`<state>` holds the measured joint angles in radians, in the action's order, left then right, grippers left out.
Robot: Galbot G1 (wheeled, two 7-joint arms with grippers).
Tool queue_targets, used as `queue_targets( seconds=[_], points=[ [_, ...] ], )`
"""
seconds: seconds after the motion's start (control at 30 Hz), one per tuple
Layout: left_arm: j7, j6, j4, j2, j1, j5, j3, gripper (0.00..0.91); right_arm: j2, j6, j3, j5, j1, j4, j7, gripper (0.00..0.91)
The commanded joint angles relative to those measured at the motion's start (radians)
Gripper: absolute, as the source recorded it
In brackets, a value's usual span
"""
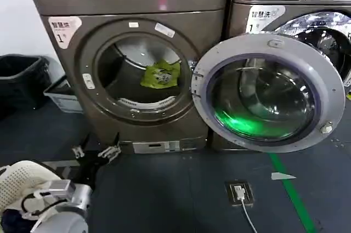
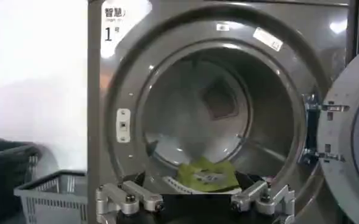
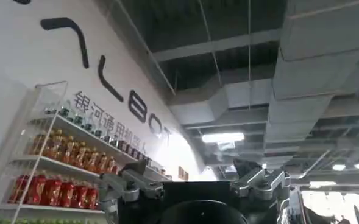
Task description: Grasp the clothes from the dryer.
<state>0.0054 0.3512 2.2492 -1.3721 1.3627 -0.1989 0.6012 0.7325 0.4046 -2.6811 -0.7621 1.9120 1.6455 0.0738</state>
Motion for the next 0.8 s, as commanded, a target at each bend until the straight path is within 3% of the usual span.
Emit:
queue_targets(
  seconds=[0.03, 0.8],
  points=[
    [0.004, -0.008, -0.005, 0.0, -0.006, 0.003, -0.001, 0.907, -0.001, -0.014, -0.002, -0.012, -0.002, -0.002, 0.001, 0.907],
    [0.01, -0.007, -0.03, 0.006, -0.026, 0.02, -0.028, 0.907, 0.01, -0.06, -0.009, -0.022, 0.008, -0.011, 0.004, 0.907]
  ],
)
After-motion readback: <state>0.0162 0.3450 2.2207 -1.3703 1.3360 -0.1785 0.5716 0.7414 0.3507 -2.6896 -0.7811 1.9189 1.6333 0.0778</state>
